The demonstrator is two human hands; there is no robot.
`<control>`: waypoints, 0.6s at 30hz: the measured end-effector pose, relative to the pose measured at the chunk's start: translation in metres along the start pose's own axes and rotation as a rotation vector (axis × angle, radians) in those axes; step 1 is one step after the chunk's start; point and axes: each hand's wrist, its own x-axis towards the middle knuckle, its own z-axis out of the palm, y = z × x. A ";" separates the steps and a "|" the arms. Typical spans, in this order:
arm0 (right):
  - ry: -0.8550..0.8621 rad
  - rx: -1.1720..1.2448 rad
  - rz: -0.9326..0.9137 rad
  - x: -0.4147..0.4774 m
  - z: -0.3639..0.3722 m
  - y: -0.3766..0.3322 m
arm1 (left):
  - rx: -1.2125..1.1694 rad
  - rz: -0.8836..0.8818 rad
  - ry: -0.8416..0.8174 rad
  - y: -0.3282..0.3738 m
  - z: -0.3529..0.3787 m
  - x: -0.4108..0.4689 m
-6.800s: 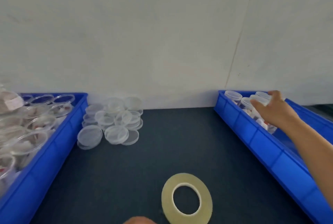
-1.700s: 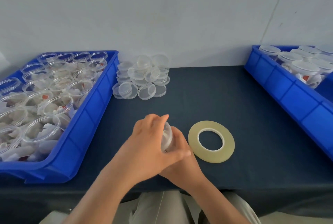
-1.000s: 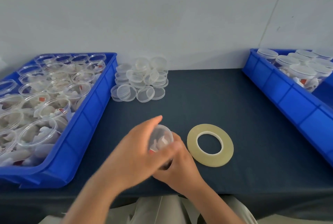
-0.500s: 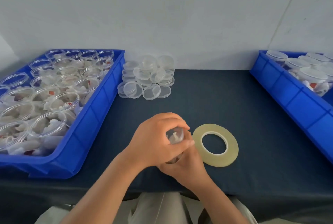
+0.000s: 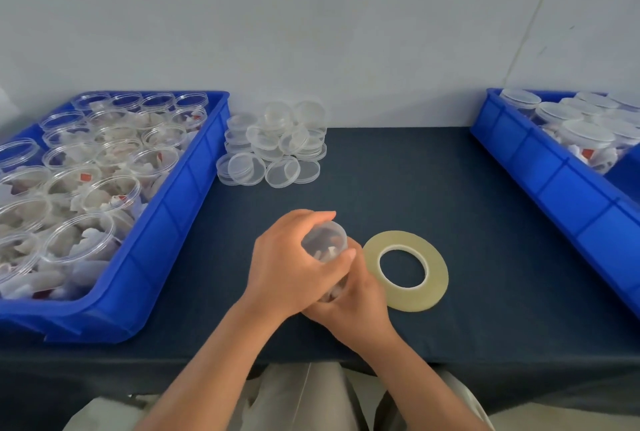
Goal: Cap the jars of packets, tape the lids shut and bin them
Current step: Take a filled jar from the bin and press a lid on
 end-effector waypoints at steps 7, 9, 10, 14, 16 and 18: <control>-0.011 0.027 -0.015 0.001 0.002 -0.006 | -0.019 0.106 -0.093 -0.006 -0.009 0.001; -0.029 0.091 -0.022 -0.001 0.003 -0.009 | -0.012 0.142 -0.116 -0.006 -0.011 0.001; -0.072 0.114 -0.016 -0.003 0.002 -0.008 | -0.001 0.159 -0.120 -0.007 -0.013 0.001; -0.264 -0.097 0.068 -0.012 -0.024 -0.002 | 0.064 0.212 -0.110 -0.022 -0.020 0.001; -0.273 -0.368 0.028 -0.012 -0.052 0.007 | 0.029 0.187 -0.094 -0.028 -0.021 0.003; -0.311 -0.656 0.037 -0.010 -0.082 0.018 | -0.005 0.183 -0.089 -0.032 -0.017 0.006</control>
